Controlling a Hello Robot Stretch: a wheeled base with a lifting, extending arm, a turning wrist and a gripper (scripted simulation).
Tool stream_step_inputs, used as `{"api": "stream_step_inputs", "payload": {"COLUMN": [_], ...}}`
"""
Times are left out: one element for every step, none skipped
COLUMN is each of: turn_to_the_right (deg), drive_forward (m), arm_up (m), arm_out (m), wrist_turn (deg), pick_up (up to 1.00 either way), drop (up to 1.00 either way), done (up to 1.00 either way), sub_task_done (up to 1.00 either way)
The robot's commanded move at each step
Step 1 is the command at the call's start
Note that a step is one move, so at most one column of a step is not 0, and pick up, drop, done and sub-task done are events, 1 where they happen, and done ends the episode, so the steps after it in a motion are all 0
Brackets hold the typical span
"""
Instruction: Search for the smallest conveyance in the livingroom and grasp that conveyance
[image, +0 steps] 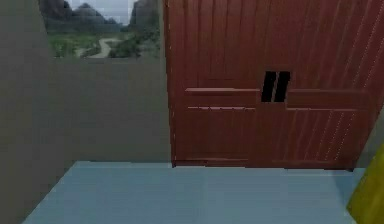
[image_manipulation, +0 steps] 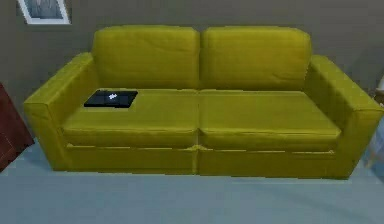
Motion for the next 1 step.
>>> {"api": "stream_step_inputs", "payload": {"turn_to_the_right": [36.0], "drive_forward": [0.00], "arm_up": [0.00], "arm_out": [0.00], "wrist_turn": [0.0], "pick_up": [0.00], "drop": [0.00], "done": [0.00], "sub_task_done": [0.00]}}
